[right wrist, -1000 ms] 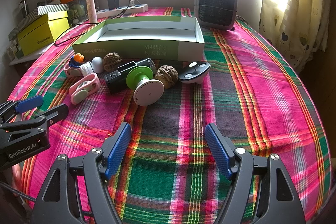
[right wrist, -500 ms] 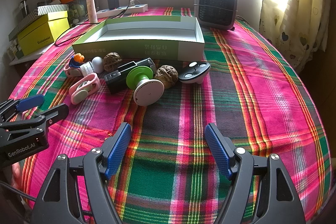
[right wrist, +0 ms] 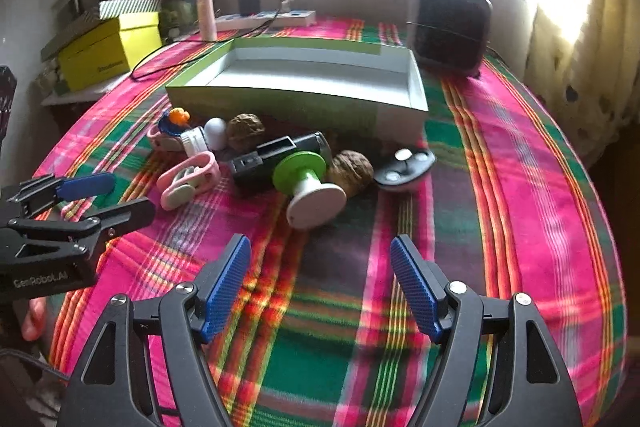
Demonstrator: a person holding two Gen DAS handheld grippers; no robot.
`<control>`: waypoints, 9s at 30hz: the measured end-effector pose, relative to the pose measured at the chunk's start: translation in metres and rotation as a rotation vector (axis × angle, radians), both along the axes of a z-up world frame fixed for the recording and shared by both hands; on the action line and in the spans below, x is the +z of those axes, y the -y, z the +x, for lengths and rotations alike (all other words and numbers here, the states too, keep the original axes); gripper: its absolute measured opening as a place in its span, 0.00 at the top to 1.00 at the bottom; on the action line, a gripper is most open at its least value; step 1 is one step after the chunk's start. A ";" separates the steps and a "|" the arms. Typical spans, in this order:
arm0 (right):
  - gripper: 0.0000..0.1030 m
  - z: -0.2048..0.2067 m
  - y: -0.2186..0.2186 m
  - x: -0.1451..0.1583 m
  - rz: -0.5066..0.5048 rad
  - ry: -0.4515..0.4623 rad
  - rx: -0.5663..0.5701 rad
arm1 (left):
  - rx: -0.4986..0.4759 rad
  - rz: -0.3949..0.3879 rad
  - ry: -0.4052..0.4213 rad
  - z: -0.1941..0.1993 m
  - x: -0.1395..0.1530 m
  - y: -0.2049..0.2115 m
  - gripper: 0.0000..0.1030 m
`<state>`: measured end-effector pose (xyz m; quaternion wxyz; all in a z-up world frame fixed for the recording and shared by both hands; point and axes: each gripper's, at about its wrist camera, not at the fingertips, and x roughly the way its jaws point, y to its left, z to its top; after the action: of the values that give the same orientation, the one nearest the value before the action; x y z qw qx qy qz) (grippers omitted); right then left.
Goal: Organize objects
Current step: 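Grasp the pink clip with the left tool while the right tool grasps the green spool, then carry the pink clip and green spool with both tools over the white tray, then open both tools to drop the clip and spool into the tray, then lower the left tool and grasp the blue-and-orange toy figure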
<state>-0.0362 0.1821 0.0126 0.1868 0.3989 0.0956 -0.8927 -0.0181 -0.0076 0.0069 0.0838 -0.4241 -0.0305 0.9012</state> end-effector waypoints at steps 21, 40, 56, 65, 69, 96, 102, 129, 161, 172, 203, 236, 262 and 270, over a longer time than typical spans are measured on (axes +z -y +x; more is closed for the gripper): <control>0.52 -0.035 0.008 -0.004 0.024 0.048 0.067 | -0.115 -0.080 0.001 -0.031 -0.002 -0.024 0.28; 0.67 -0.034 0.012 -0.004 0.002 0.056 0.091 | -0.139 -0.068 -0.004 -0.035 0.002 -0.036 0.73; 0.67 -0.028 0.009 -0.001 -0.049 0.058 0.083 | -0.134 -0.046 -0.013 -0.027 0.007 -0.034 0.79; 0.67 -0.022 0.007 0.010 -0.068 0.030 0.082 | -0.119 -0.055 -0.051 -0.020 0.019 -0.031 0.79; 0.67 -0.022 0.007 0.017 -0.081 0.018 0.081 | -0.105 -0.059 -0.085 -0.018 0.028 -0.029 0.79; 0.67 -0.064 0.018 0.033 -0.088 -0.009 0.065 | -0.040 -0.058 -0.167 -0.049 0.048 -0.015 0.79; 0.67 -0.075 0.021 0.034 -0.091 -0.010 0.066 | -0.030 -0.030 -0.162 -0.062 0.049 -0.008 0.79; 0.67 -0.114 0.031 0.043 -0.095 0.000 0.070 | -0.024 0.011 -0.125 -0.097 0.047 0.009 0.79; 0.67 -0.213 0.082 0.009 0.003 0.137 0.052 | -0.016 -0.069 0.008 -0.213 0.017 0.005 0.79; 0.67 -0.219 0.083 0.003 0.009 0.159 0.041 | -0.019 -0.077 0.010 -0.215 0.015 0.003 0.79; 0.54 -0.199 0.064 0.016 -0.025 0.133 -0.005 | -0.003 -0.078 -0.024 -0.185 0.034 0.011 0.61; 0.54 -0.092 -0.003 0.041 -0.120 0.006 -0.052 | -0.050 0.006 -0.029 -0.074 0.034 0.030 0.57; 0.54 -0.065 0.000 0.025 -0.139 0.048 -0.020 | -0.174 -0.044 -0.033 -0.064 0.023 -0.004 0.57; 0.54 -0.065 0.004 0.024 -0.136 0.056 -0.012 | -0.174 -0.037 -0.047 -0.066 0.024 -0.004 0.79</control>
<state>-0.1014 0.1783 0.0367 0.2107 0.4108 0.0270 -0.8866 -0.0840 -0.0035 0.0310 0.1546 -0.4051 0.0248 0.9008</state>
